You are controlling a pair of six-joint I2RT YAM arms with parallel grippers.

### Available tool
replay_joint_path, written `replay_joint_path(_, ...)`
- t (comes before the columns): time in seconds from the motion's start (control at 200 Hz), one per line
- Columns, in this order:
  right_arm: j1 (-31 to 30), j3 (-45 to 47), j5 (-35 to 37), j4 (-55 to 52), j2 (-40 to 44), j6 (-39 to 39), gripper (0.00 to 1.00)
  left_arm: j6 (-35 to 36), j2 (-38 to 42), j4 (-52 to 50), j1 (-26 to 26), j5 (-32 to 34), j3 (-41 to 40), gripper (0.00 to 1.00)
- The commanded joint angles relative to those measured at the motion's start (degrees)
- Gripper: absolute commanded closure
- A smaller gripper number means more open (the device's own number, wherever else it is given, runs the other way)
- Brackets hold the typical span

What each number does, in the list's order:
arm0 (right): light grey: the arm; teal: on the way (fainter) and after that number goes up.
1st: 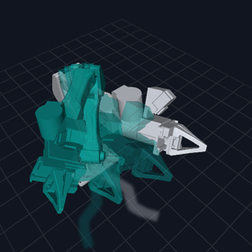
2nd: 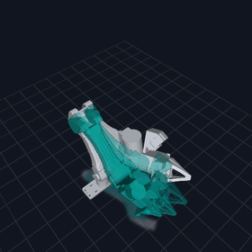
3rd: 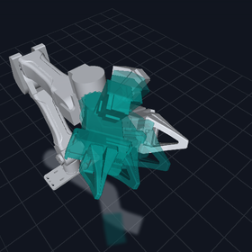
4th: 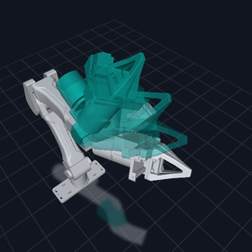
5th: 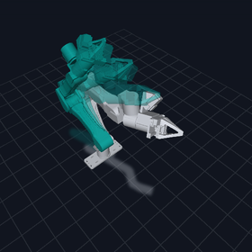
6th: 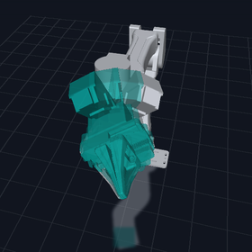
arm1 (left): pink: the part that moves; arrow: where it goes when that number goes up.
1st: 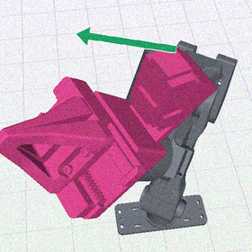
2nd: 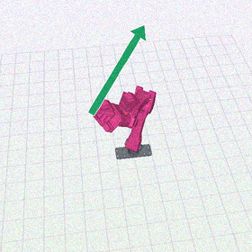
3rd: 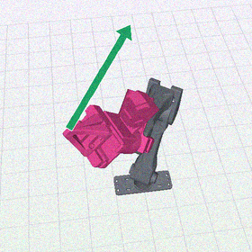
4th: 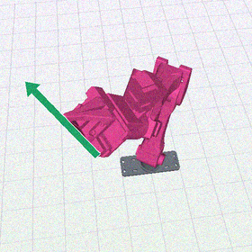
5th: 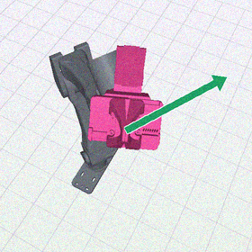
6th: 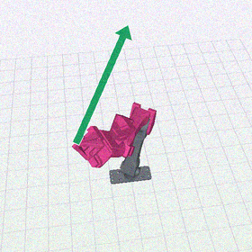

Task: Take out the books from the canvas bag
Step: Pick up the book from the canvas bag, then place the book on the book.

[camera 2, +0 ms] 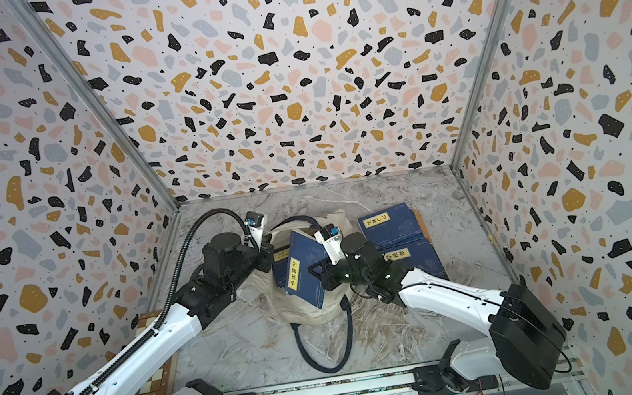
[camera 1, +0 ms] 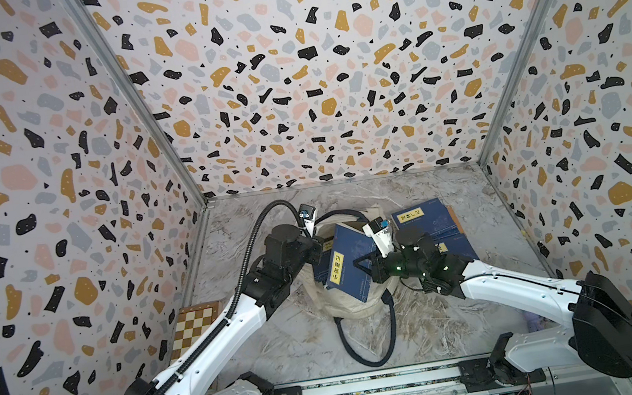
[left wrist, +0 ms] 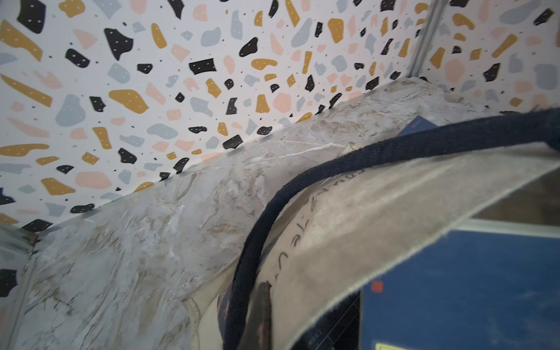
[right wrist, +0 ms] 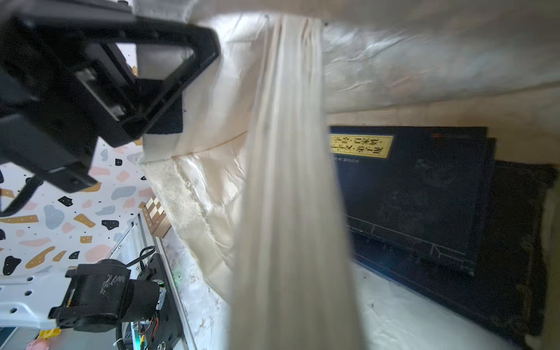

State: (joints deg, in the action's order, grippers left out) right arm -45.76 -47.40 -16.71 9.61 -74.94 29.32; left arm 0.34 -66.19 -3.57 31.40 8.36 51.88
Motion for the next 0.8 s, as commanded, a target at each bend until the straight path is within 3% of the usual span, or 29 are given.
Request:
replay_joint_path(0.0,-0.75,-4.66,-1.14,0.1,1.59,-4.37,1.0,-2.43,-0.43,-1.52,-1.68,2.96,2.02,1.0)
replay_joint_path(0.265,-1.31,1.79,0.0,3.72,11.32,-5.48,1.0,-3.69,-0.91,-2.48,-2.48,3.05,2.49,1.0)
replay_joint_path(0.431,1.98,3.79,1.35,2.83,19.74,-3.46,1.0,-4.25,-1.13,-3.08,-2.48,2.33,2.53,1.0)
replay_joint_path(0.581,8.01,6.6,5.53,-0.14,27.32,0.5,1.0,-4.26,-1.04,-3.24,-2.48,2.27,2.75,1.0)
replay_joint_path(0.796,23.12,14.2,6.6,-3.24,36.37,10.59,1.0,-4.48,-1.31,-3.63,-2.48,1.79,2.97,1.0)
